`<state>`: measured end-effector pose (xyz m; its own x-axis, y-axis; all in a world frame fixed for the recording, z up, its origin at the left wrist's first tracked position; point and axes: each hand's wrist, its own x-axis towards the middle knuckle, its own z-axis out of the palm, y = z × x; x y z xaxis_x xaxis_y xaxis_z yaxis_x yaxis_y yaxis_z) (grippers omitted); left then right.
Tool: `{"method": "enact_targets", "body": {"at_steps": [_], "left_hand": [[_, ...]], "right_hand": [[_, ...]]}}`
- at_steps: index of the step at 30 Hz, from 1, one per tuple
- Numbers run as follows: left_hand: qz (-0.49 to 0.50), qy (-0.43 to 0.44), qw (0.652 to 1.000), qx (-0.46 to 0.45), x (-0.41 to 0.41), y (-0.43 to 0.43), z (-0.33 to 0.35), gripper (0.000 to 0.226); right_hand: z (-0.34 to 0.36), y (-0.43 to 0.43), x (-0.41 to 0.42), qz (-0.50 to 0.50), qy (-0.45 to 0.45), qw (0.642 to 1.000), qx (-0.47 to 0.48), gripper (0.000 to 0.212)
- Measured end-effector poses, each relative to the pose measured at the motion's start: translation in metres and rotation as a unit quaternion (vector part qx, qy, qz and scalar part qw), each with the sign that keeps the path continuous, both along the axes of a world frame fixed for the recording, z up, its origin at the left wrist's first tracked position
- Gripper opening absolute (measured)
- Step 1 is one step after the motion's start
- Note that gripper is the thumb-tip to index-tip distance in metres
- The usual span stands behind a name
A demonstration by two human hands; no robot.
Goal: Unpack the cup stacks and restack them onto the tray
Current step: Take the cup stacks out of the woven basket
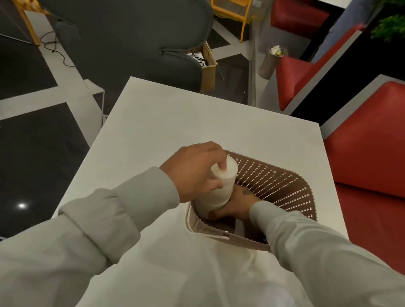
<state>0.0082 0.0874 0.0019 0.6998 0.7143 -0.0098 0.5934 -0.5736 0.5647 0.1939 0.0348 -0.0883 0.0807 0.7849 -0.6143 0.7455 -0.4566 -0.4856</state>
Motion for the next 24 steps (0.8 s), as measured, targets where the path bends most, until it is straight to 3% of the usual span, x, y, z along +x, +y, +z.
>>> {"method": "enact_targets", "body": {"at_steps": [8, 10, 16, 24], "left_hand": [[0.008, -0.084, 0.996, -0.033, 0.003, 0.004, 0.003, 0.026], [0.009, -0.109, 0.993, -0.037, 0.005, 0.002, 0.005, 0.025], [0.013, -0.154, 0.988, -0.025, 0.007, -0.004, 0.017, 0.028], [0.024, -0.213, 0.976, 0.044, 0.022, -0.028, 0.062, 0.030]], "right_hand": [[0.004, 0.004, 0.005, -0.001, 0.039, 0.999, 0.006, 0.055], [0.006, 0.001, 0.007, -0.026, 0.068, 0.997, 0.012, 0.059], [0.013, -0.012, 0.020, -0.073, 0.098, 0.992, 0.044, 0.100], [0.073, -0.041, 0.033, -0.085, 0.116, 0.985, 0.096, 0.088]]}}
